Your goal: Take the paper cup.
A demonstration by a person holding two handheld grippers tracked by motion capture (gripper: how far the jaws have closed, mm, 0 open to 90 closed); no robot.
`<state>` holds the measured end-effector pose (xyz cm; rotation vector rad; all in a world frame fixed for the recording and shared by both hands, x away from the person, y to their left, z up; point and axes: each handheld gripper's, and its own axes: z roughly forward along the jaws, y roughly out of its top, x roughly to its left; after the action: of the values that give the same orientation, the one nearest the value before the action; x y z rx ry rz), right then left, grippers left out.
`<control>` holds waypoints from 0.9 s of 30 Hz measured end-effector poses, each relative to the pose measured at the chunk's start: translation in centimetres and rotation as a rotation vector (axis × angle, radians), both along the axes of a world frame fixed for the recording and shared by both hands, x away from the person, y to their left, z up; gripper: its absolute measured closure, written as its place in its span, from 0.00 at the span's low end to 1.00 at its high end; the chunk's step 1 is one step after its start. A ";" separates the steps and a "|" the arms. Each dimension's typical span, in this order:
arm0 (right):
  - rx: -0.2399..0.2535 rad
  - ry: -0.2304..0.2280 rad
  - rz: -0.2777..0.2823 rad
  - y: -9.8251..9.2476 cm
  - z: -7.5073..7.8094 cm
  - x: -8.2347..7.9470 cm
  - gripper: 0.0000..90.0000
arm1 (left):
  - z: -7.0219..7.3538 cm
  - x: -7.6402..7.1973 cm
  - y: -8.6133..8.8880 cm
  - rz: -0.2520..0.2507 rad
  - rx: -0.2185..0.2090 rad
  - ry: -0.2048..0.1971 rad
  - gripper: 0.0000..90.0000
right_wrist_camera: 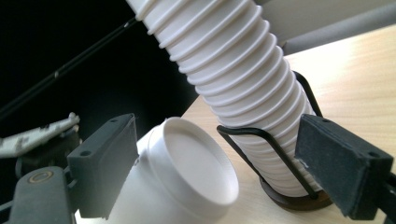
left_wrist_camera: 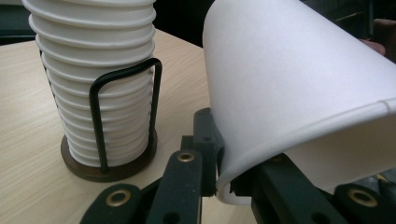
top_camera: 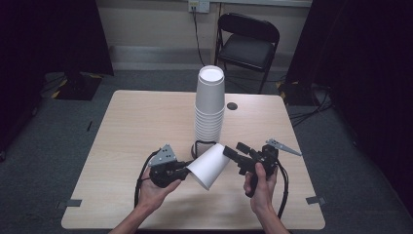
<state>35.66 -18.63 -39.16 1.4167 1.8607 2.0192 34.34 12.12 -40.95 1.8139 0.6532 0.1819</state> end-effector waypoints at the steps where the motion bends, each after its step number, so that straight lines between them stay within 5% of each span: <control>1: -0.007 -0.013 0.007 0.0 0.0 -0.1 0.14 | 0.1 0.1 0.2 -0.010 0.007 0.011 0.94; 4: -0.015 -0.070 0.031 -0.4 0.1 -0.4 0.14 | 0.4 0.1 0.5 -0.011 0.027 0.026 0.94; 10: -0.104 -0.093 0.077 -0.4 0.2 -0.9 0.15 | 0.8 0.3 0.9 -0.010 0.087 0.032 0.94; 19: -0.223 -0.201 0.040 -0.4 -0.3 -1.9 0.15 | 1.4 1.2 1.4 -0.009 0.201 0.099 0.94; 24: -0.300 -0.304 0.085 0.5 -0.7 -2.4 0.15 | 1.6 1.5 1.7 -0.038 0.271 0.147 0.94; 27: -0.314 -0.319 0.146 0.9 -1.1 -2.4 0.15 | 1.8 1.6 1.7 -0.051 0.316 0.165 0.94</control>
<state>33.21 -17.71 -40.30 0.8500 2.0642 1.7745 35.93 13.78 -39.19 2.1643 0.7235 0.1054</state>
